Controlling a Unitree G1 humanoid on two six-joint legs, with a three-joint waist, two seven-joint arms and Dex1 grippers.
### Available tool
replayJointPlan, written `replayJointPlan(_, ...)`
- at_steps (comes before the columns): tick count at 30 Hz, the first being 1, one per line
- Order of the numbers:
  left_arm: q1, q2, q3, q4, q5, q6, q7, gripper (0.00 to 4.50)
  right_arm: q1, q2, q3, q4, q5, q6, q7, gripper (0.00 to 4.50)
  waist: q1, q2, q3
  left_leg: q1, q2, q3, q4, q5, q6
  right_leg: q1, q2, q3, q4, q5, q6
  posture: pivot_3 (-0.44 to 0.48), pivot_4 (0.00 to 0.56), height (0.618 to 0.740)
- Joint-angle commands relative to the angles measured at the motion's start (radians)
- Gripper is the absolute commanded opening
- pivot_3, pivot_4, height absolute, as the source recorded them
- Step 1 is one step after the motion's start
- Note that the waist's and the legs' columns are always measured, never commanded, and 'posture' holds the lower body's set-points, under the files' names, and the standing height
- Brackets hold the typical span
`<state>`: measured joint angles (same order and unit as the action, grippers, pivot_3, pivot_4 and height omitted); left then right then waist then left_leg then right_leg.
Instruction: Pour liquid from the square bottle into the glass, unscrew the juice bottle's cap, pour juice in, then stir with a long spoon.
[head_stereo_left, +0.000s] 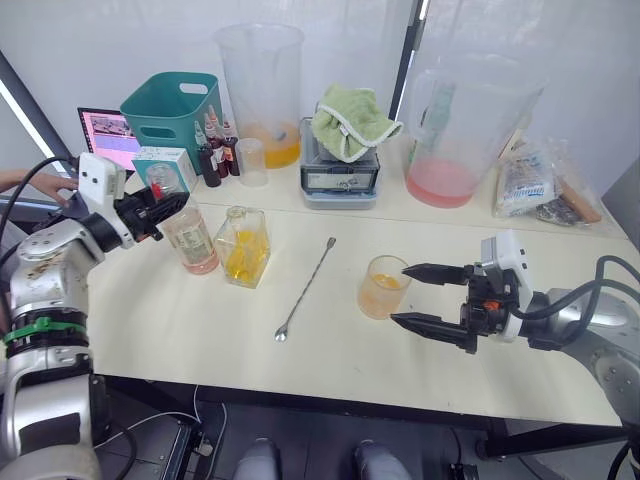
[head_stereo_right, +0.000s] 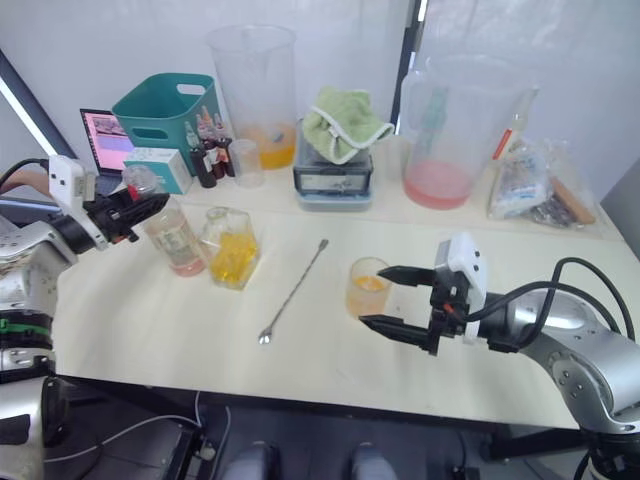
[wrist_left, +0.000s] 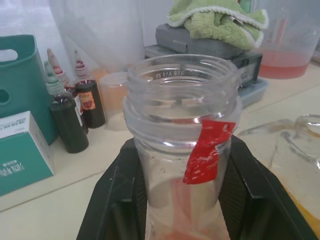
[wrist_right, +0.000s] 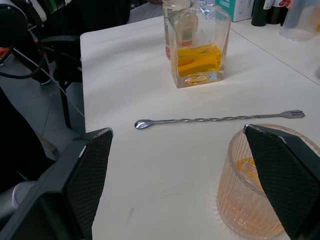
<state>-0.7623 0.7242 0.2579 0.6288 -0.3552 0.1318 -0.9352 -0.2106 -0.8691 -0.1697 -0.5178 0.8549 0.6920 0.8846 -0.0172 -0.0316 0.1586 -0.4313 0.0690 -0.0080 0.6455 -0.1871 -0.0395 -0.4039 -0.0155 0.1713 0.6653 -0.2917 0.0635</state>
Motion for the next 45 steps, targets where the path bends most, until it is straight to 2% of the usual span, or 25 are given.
replayJointPlan(1,-0.001,-0.021,-0.001,0.008,0.016,-0.059,0.019,1.51,0.005,0.005,-0.027,-0.030,0.010,0.008,-0.021,4.45,0.001,0.000,0.000,0.000,0.000,0.000,0.000,0.000,0.000,0.000,0.000,0.000,0.000,0.000,0.000,0.000,0.150,0.740)
replayJointPlan(10,0.074,-0.033,-0.016,-0.038,0.031,-0.061,0.034,1.51,0.045,0.004,-0.064,-0.047,0.023,0.004,-0.048,4.45,0.002,0.001,-0.001,0.005,0.000,0.000,0.000,0.000,0.000,0.005,0.000,0.000,0.000,0.000,0.000,0.000,0.150,0.740)
replayJointPlan(11,0.075,-0.028,-0.012,-0.046,0.018,-0.037,0.026,2.39,0.050,0.004,-0.065,-0.046,0.020,0.002,-0.049,4.50,0.002,0.001,-0.001,0.008,0.000,0.000,0.000,0.000,0.000,0.008,0.000,0.000,0.000,0.000,0.000,0.000,0.150,0.740)
replayJointPlan(17,0.075,-0.010,0.014,-0.107,-0.023,0.049,0.015,4.37,0.058,0.004,-0.074,-0.042,0.016,-0.002,-0.052,4.50,-0.002,0.001,-0.001,0.009,0.000,0.000,0.000,0.000,0.000,0.009,0.000,0.000,-0.001,0.000,0.001,0.000,0.150,0.740)
replayJointPlan(18,0.081,-0.003,0.019,-0.122,-0.025,0.053,0.014,4.49,0.058,0.004,-0.076,-0.042,0.016,-0.002,-0.054,4.50,-0.002,0.001,-0.001,0.008,0.000,0.000,0.000,0.000,0.000,0.009,0.000,0.000,-0.001,0.000,0.001,0.000,0.150,0.740)
replayJointPlan(24,0.143,0.027,0.068,-0.239,-0.070,0.132,0.021,4.49,0.053,0.013,-0.086,-0.027,0.012,-0.002,-0.075,4.50,-0.003,0.001,-0.001,0.007,0.000,0.000,-0.001,0.000,0.000,0.007,0.000,0.000,-0.001,0.000,0.001,0.000,0.150,0.740)
replayJointPlan(30,0.308,0.095,0.207,-0.439,-0.201,0.274,0.002,4.49,0.069,0.025,-0.139,0.011,0.017,0.009,-0.113,4.50,-0.019,0.000,-0.001,0.007,0.001,0.000,-0.002,0.000,0.000,0.005,0.000,0.000,-0.001,0.000,0.001,0.000,0.150,0.740)
replayJointPlan(36,0.454,0.146,0.311,-0.506,-0.277,0.327,-0.057,4.49,0.108,0.010,-0.200,0.037,0.017,0.013,-0.102,4.50,-0.024,0.000,-0.001,0.007,0.001,0.000,-0.002,0.000,0.000,0.006,0.000,0.000,-0.001,-0.001,0.000,0.000,0.150,0.740)
replayJointPlan(39,0.579,0.150,0.357,-0.554,-0.305,0.341,-0.114,4.49,0.165,0.001,-0.253,0.071,-0.005,-0.004,-0.076,4.50,-0.027,0.000,0.000,0.007,0.001,0.000,-0.003,0.000,0.000,0.005,0.000,0.000,-0.001,-0.003,-0.001,0.000,0.150,0.740)
replayJointPlan(45,0.865,0.103,0.348,-0.693,-0.263,0.266,-0.179,4.49,0.328,0.034,-0.406,0.157,-0.049,-0.066,-0.035,4.50,-0.027,-0.001,0.000,0.007,0.001,0.000,-0.004,0.000,0.000,0.005,-0.001,0.000,-0.001,-0.005,-0.003,0.000,0.150,0.740)
